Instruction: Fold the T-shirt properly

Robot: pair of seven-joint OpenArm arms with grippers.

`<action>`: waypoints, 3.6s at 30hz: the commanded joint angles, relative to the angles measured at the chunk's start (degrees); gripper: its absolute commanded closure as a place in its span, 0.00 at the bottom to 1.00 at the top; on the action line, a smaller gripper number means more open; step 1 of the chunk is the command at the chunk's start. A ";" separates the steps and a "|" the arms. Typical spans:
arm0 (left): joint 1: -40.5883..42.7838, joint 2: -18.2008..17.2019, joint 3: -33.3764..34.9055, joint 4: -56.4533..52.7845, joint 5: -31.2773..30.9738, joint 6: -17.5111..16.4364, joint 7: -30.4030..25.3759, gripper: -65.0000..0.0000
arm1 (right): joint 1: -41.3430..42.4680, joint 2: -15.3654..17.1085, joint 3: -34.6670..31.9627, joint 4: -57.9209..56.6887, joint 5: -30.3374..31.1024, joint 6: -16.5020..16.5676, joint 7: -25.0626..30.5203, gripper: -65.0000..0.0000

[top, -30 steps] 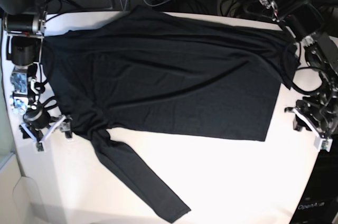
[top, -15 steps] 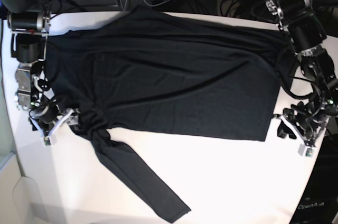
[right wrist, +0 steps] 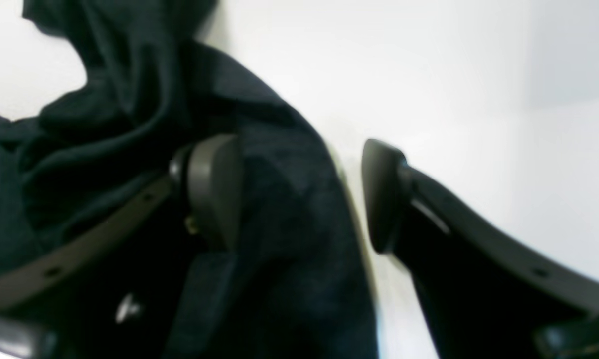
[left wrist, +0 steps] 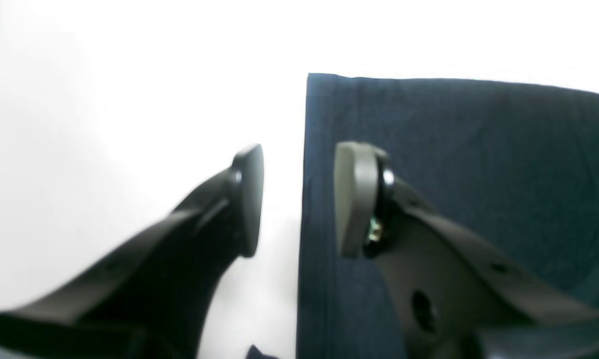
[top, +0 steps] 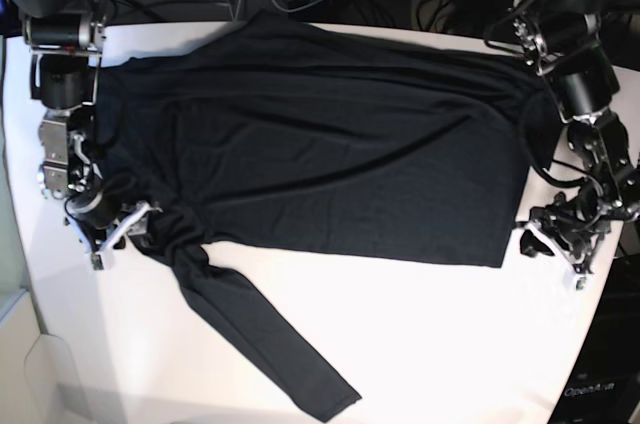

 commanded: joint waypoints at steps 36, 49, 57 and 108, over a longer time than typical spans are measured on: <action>-7.61 0.84 -0.17 -8.76 4.39 -0.10 -11.41 0.21 | -3.44 0.19 -0.55 0.05 -0.49 0.69 -2.82 0.98; -10.69 0.58 -0.08 -25.19 4.47 -0.10 -23.45 0.21 | -3.44 0.19 -0.64 0.05 -0.49 0.69 -2.82 0.98; -10.77 0.67 -0.08 -25.28 4.47 5.70 -24.51 0.21 | -3.44 0.19 -0.64 0.05 -0.49 0.69 -2.82 0.98; -9.28 -1.71 13.37 -32.67 4.39 6.32 -25.12 0.98 | -3.35 0.63 -0.64 3.83 -0.49 0.69 -2.21 0.99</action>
